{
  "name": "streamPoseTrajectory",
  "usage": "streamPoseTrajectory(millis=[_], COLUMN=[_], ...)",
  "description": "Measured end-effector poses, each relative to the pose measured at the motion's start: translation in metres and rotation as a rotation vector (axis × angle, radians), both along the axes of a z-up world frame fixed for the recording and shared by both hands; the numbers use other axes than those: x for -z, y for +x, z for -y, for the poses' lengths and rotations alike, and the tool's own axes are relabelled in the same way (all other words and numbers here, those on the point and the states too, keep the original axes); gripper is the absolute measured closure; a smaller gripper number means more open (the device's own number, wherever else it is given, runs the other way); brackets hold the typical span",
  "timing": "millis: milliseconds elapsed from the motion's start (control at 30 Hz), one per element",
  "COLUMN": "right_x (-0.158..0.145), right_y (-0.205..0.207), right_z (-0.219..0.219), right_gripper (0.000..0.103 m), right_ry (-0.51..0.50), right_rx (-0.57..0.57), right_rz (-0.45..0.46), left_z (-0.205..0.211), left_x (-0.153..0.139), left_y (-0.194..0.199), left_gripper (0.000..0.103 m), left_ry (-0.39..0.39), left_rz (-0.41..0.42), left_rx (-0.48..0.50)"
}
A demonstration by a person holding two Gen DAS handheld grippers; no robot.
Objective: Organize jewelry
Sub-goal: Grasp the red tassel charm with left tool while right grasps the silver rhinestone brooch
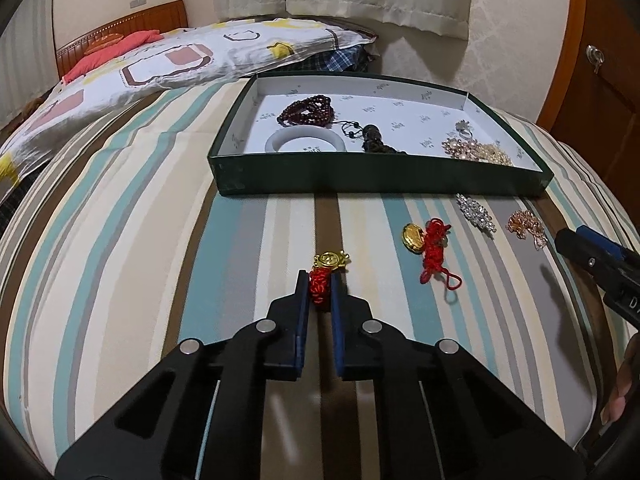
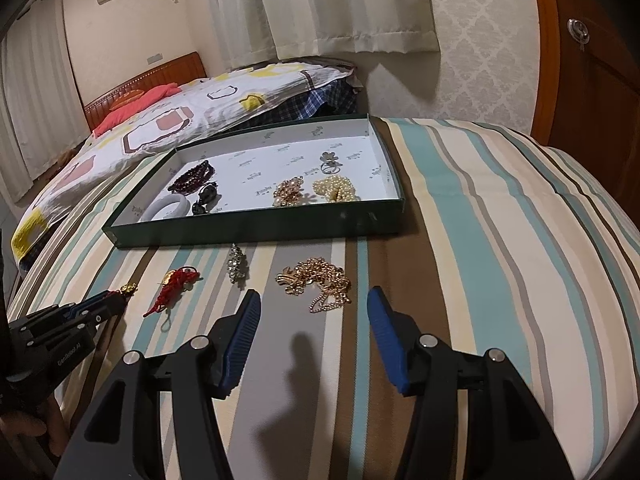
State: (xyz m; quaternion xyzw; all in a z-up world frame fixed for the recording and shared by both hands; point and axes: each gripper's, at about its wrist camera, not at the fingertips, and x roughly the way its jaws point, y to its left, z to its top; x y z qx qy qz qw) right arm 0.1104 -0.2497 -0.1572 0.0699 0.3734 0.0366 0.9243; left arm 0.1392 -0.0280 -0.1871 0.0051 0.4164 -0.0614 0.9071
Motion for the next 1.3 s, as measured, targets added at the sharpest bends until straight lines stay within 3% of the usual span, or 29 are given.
streamPoseTrajectory(millis=[367,700,933,1033,1200,1300], right_x=[-0.001,0.006,0.016,0.016,0.017,0.016], right_y=[0.016,0.050,0.065,0.066,0.063,0.060], right_z=[-0.022,-0.048,-0.057,-0.058,-0.058,-0.059], right_gripper=[0.049,0.062,0.064,0.069,0.089,0.089], right_ry=[-0.012,-0.022,-0.032,-0.046,-0.063,-0.070], right_rx=[-0.059,-0.144,-0.163,-0.164,-0.172,-0.178], right_rz=[-0.013,-0.070,-0.124,-0.127,-0.125,-0.118], left_z=[-0.023,-0.057,-0.062,-0.063,-0.063,-0.061], left_x=[-0.016,-0.019,-0.018,-0.018,-0.018,-0.018], left_y=[0.005,0.015,0.017,0.018,0.019,0.018], left_gripper=[0.093,0.093,0.093,0.093,0.093,0.093], left_ry=[-0.001,-0.003,-0.010,-0.012,-0.012,-0.010], left_rz=[0.038,0.038,0.035,0.032,0.033,0.034], left_rx=[-0.050,-0.129,-0.140,-0.140,-0.138,-0.135])
